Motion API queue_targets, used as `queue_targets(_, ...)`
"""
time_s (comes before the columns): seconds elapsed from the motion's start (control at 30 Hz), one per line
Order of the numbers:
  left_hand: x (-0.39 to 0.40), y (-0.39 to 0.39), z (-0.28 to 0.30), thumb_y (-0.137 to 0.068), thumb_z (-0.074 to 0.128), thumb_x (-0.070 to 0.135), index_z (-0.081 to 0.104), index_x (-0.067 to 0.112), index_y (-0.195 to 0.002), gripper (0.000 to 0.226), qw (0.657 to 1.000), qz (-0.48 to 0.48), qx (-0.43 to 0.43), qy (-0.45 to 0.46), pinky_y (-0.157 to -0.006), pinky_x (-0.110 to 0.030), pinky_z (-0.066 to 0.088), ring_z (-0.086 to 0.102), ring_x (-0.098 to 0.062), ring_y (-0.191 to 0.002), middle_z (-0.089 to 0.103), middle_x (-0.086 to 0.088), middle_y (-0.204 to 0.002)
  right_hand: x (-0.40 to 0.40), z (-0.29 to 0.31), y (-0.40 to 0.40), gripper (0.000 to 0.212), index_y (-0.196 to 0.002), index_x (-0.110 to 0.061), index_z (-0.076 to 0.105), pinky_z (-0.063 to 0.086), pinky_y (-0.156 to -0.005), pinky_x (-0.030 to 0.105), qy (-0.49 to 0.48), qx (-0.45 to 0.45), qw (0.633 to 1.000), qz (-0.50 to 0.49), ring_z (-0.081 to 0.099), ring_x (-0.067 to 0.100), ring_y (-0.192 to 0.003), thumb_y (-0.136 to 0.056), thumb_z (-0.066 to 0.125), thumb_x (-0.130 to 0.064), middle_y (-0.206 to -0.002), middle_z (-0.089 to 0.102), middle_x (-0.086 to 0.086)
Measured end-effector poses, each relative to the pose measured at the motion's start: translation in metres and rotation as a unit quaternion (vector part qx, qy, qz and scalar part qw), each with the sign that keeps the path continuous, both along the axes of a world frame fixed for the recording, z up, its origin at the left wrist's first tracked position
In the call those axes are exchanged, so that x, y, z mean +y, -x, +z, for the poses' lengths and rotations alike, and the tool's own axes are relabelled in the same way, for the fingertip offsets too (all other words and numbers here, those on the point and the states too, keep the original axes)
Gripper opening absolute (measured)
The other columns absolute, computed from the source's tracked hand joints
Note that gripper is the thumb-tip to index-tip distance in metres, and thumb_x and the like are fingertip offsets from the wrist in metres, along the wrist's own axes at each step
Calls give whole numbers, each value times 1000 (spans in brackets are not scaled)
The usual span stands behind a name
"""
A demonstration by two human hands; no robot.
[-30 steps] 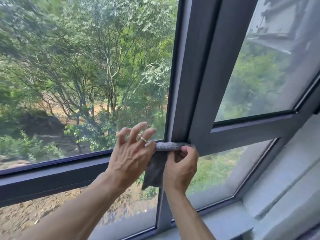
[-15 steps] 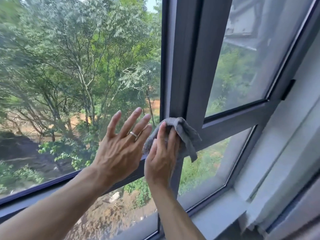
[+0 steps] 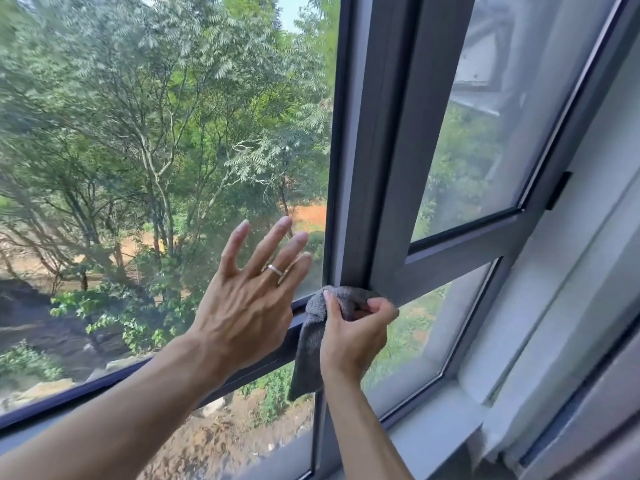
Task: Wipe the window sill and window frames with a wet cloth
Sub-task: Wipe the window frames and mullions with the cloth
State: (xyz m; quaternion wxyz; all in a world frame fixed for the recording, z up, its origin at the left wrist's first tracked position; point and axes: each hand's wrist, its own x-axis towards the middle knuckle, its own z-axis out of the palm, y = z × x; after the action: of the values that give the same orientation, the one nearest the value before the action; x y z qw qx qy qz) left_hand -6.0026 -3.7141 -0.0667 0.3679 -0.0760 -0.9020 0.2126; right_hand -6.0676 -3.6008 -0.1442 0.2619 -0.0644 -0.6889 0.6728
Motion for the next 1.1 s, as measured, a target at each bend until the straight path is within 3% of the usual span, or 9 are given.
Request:
queue_targets(0.03, 0, 0, 2, -66, 76, 25, 60, 9, -129, 67, 1000, -3, -1, 4, -117, -60, 6, 23, -31, -146, 40, -14, -151, 0, 6, 3, 48, -93, -12, 47, 41, -70, 21, -11, 18, 1000, -5, 51, 22, -78, -72, 87, -24, -93, 56, 6)
queue_targets(0.17, -2, 2, 8, -66, 75, 26, 60, 8, -129, 67, 1000, 1, 1, 12, -117, -60, 6, 23, -31, -146, 39, -14, -152, 4, 20, 21, 36, -82, -8, 55, 35, -71, 1, -82, 110, 990, -11, 45, 8, -74, -73, 86, -23, -90, 51, 1)
queue_targets(0.3, 1, 3, 5, -65, 78, 28, 59, 8, -130, 70, 1000, -5, 0, 14, -118, -60, 5, 25, -33, -146, 38, -14, -153, 3, -1, 7, 33, -81, -12, 52, 45, -66, 17, -111, 108, 988, -13, 40, 4, -71, -77, 82, -25, -88, 50, -1)
queue_targets(0.4, 3, 3, 8, -63, 80, 28, 60, 8, -129, 71, 1000, -9, 3, 19, -117, -60, 6, 28, -34, -144, 39, -16, -152, 2, 27, 17, 31, -83, -12, 51, 37, -67, 2, -139, 161, 977, -13, 38, 3, -72, -79, 81, -17, -89, 47, -3)
queue_targets(0.5, 1, 5, 18, -64, 80, 27, 63, 8, -126, 67, 1000, -7, 6, 12, -117, -60, 7, 29, -34, -144, 41, -16, -151, 5, 53, 29, 31, -86, -5, 53, 33, -70, -3, -144, 219, 965, -29, 36, 1, -74, -81, 78, -23, -91, 47, -1)
queue_targets(0.67, -3, 6, 30, -60, 83, 29, 63, 6, -125, 72, 1000, -16, 5, 12, -117, -60, 6, 29, -33, -143, 39, -17, -151, 10, 31, 18, 32, -85, -8, 52, 39, -68, 13, -186, 176, 967, -7, 34, 1, -73, -79, 82, -14, -88, 47, -1)
queue_targets(0.83, -1, 10, 55, -59, 84, 35, 60, 5, -129, 80, 999, -17, 18, 24, -118, -59, 2, 26, -33, -144, 35, -16, -153, 8, 96, 36, 30, -87, -7, 53, 38, -68, 14, -179, 254, 950, -33, 42, 7, -76, -84, 77, -24, -91, 48, -1)
queue_targets(1.0, 2, 13, 85, -62, 82, 34, 59, 6, -131, 78, 999, -13, 27, 17, -118, -59, 3, 24, -32, -146, 34, -16, -154, 3, 85, 21, 32, -88, -10, 51, 36, -52, 14, -223, 180, 957, -52, 54, 16, -69, -84, 71, -35, -89, 54, 3)
queue_targets(1.1, 3, 12, 103, -64, 81, 34, 59, 7, -130, 75, 999, -15, 44, 17, -118, -59, 1, 25, -33, -145, 35, -15, -154, 3, 126, 30, 28, -90, -11, 51, 40, -58, 19, -228, 237, 942, -62, 55, 19, -77, -87, 73, -29, -93, 53, 3)
